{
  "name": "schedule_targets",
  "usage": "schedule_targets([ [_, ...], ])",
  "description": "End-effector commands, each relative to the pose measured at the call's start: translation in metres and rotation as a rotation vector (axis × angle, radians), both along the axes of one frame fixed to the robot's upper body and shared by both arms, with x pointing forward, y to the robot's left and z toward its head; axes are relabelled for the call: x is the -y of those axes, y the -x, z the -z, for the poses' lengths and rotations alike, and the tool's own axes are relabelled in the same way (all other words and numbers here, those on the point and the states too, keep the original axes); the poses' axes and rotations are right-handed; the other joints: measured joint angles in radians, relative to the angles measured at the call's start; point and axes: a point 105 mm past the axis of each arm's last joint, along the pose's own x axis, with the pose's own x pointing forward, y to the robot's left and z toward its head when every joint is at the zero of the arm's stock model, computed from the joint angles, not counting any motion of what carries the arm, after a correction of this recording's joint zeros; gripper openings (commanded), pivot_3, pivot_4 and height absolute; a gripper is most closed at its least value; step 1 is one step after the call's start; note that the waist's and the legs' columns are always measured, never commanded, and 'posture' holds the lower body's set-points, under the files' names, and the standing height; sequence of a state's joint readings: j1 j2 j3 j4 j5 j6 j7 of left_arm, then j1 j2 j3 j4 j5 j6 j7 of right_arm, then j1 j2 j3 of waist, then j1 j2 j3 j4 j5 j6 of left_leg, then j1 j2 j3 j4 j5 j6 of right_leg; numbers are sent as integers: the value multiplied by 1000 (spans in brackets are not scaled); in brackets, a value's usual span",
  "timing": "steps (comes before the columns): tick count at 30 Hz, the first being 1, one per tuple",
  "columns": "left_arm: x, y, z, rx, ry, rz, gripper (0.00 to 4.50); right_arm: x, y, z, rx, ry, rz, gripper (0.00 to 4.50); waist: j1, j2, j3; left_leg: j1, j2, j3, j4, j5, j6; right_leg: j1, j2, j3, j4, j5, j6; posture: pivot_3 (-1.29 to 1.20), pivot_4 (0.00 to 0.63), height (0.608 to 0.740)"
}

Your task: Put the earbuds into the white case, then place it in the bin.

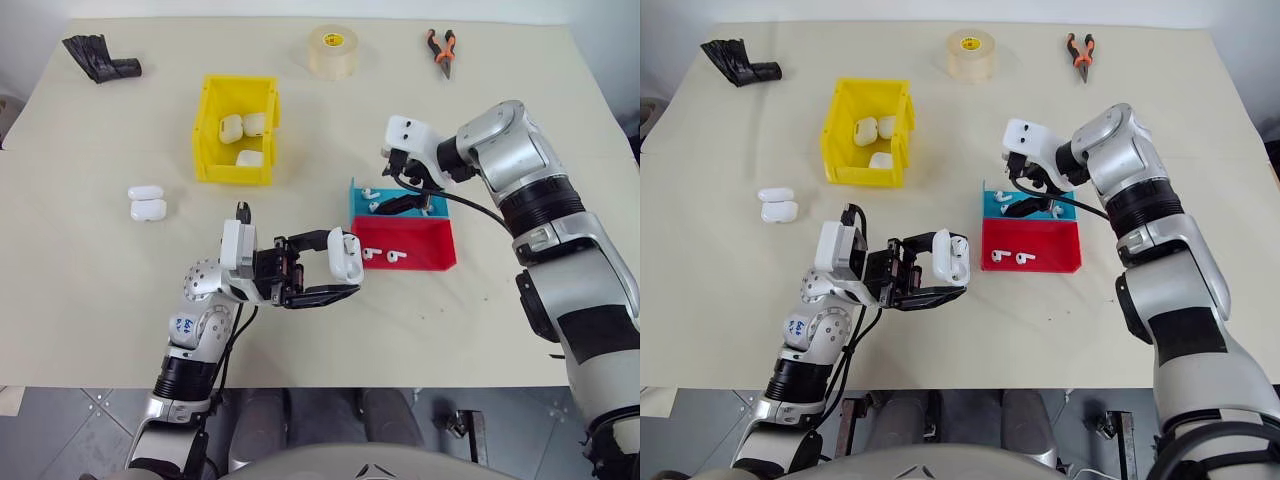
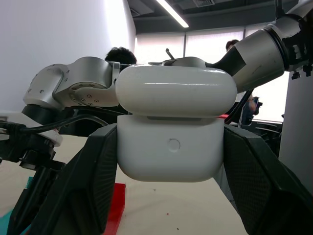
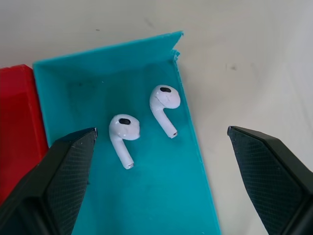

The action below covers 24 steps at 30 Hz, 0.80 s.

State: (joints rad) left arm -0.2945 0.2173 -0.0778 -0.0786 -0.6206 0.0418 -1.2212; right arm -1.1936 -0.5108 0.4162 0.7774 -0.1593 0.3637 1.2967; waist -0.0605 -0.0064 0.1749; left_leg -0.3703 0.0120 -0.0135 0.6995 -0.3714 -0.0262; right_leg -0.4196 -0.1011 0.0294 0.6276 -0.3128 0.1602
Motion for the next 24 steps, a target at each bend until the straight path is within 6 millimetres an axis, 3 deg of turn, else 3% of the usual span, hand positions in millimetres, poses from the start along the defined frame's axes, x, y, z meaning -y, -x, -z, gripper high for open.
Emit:
schedule_targets([
  [1,0,5,-8,50,12,-1,2799,1,5,-13,46,11,-35,4477,2,0,0,0,0,0,0,0,0,0,0,0,0,0,0,0,150,740],
  [11,1,6,-8,41,20,-8,2799,-4,12,-20,147,74,-142,4477,2,0,0,0,0,0,0,0,0,0,0,0,0,0,0,0,150,740],
  [17,-2,9,-8,36,18,-18,2799,2,19,-13,177,142,-249,4477,3,0,0,0,0,0,0,0,0,0,0,0,0,0,0,0,150,740],
  [23,1,13,-8,27,28,-17,2799,5,23,-7,168,157,-292,2557,3,0,0,0,0,0,0,0,0,0,0,0,0,0,0,0,150,740],
  [24,1,14,-8,22,31,-16,2799,5,24,-6,167,159,-299,2557,4,0,0,0,0,0,0,0,0,0,0,0,0,0,0,0,150,740],
])
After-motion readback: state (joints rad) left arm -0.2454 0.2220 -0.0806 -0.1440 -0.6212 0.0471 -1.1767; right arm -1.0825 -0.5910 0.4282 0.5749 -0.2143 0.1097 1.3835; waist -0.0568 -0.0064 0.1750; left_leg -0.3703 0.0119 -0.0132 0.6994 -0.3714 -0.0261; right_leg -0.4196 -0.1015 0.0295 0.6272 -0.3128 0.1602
